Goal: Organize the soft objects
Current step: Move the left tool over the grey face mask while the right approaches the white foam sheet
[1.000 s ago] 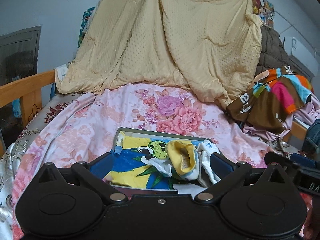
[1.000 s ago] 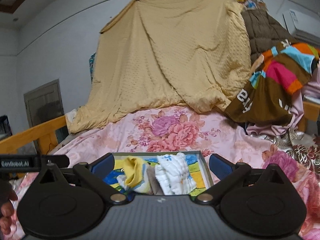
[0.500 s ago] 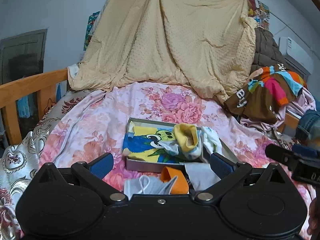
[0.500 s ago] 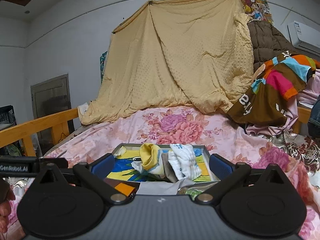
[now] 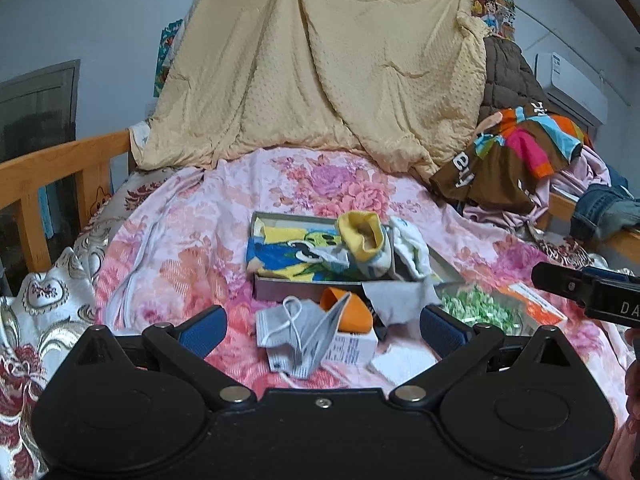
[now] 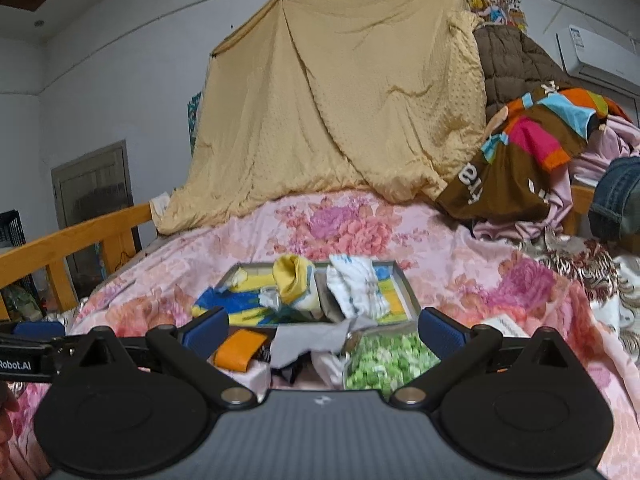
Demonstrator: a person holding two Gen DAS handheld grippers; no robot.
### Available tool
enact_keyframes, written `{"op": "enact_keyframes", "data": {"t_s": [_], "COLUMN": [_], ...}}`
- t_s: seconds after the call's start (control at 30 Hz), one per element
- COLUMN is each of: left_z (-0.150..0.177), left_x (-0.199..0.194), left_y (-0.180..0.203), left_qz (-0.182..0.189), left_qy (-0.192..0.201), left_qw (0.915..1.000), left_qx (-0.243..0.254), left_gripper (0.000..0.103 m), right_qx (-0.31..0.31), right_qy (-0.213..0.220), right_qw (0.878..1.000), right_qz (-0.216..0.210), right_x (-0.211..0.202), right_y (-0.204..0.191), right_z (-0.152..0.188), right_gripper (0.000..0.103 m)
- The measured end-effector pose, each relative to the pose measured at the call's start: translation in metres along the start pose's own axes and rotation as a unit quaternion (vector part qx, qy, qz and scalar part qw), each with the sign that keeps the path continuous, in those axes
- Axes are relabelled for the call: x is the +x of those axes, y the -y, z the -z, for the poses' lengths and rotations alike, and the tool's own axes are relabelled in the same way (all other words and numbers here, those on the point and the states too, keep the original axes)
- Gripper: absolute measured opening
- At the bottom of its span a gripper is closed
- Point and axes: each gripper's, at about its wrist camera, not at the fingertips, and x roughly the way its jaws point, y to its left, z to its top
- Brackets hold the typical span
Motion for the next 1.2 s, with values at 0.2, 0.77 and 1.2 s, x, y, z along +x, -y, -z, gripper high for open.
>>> {"op": "enact_keyframes", "data": {"t_s": [0.2,0.77,1.2], "left_z": [0.016,0.023,0.013], "left_x": [0.001,0.034,0.081], "left_y": [-0.005,-0.015,-0.022], "left_qz": [-0.002,-0.026,-0.010], "left_qy": [-0.026,-0.117,-0.131], "left_qw": [0.9996,0.9925,0.9901], "left_qx": [0.006,0.020,0.051], "left_gripper": [0.102,0.102,0.102], "right_qx": [-0.006,-0.029,-0.027], "right_qy": [-0.031,-0.161,-0.217], "right_qw": [0.999,0.986,0.975], "right_qz": [-0.007,-0.032,-0.048], "right_x": [0.000,0.038,0.079], "right_y": [-0.006,-0.024,-0.024], "right_z": [0.012,0.042,0.055], "right_gripper": [0.103,0.103,0.103]}}
